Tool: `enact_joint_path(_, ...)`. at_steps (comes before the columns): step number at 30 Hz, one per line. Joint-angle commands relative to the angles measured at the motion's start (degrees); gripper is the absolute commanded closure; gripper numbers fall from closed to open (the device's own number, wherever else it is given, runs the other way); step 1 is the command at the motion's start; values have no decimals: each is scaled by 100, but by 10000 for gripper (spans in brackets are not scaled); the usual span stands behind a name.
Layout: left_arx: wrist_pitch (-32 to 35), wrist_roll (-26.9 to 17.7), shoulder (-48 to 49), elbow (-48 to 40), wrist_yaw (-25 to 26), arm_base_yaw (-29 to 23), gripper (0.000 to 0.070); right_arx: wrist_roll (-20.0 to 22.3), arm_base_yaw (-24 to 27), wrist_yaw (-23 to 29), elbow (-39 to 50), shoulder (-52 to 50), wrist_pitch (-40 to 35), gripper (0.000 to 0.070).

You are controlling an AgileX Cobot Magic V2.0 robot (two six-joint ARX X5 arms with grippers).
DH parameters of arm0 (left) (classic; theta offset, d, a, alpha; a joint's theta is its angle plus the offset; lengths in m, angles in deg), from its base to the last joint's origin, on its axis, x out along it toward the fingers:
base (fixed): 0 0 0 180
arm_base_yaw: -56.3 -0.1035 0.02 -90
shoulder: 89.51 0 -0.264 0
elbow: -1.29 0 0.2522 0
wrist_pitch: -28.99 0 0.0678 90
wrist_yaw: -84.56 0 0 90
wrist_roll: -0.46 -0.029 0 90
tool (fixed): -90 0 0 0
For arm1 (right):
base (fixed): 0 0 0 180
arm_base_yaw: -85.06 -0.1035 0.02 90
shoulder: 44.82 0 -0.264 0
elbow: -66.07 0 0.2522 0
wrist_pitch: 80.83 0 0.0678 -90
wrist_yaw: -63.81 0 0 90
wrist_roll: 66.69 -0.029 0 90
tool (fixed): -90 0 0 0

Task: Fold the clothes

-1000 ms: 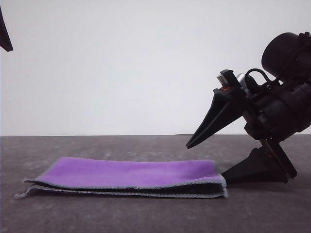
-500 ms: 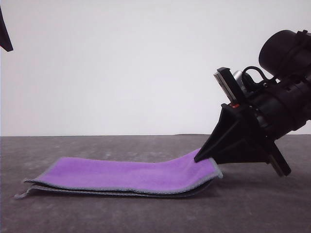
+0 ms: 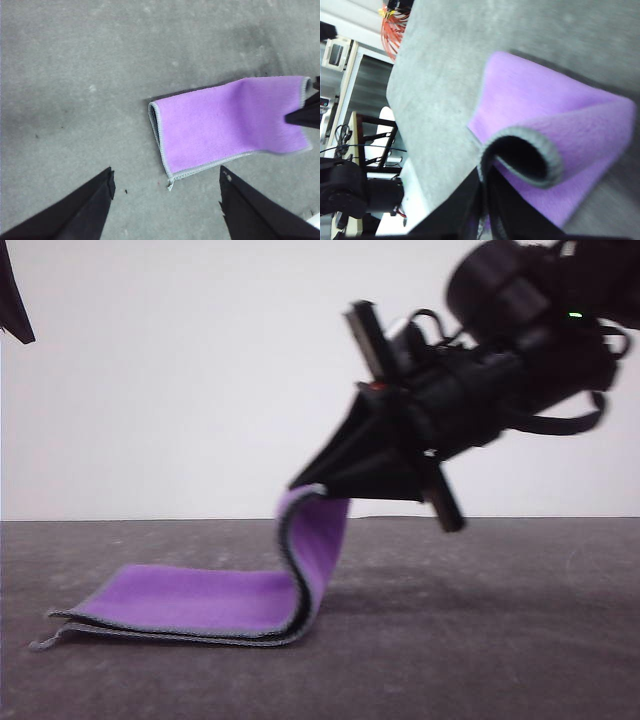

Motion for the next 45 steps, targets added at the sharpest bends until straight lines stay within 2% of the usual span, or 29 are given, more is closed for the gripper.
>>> enact_joint_path(1,33,22,-57,37,52,11,298,-125,-167,19,-227,315,-13,695)
enact_joint_path(16,35,16,-57,37,52,11,299,-273,-977,128,-1557,1589,-15,695)
enact_joint_path(33,58,17,-57,37,50,11,299,-328,-1088,280,-1712,1782,-166,693)
enact_joint_path(35,58,15,-57,37,52,11,299,-326,-1088,275,-1712,1782,-184,593)
enact_joint_path(37,58,15,-57,37,52,11,299,-324,-1088,250,-1712,1782,-186,422)
enact_joint_path(38,58,16,-57,37,52,11,299,-324,-1088,222,-1712,1782,-186,360)
enact_joint_path(39,58,17,-57,37,50,11,299,-326,-1088,189,-1712,1782,-186,324)
enact_joint_path(45,74,17,-57,37,52,11,299,-316,-1088,46,-1712,1782,-190,311)
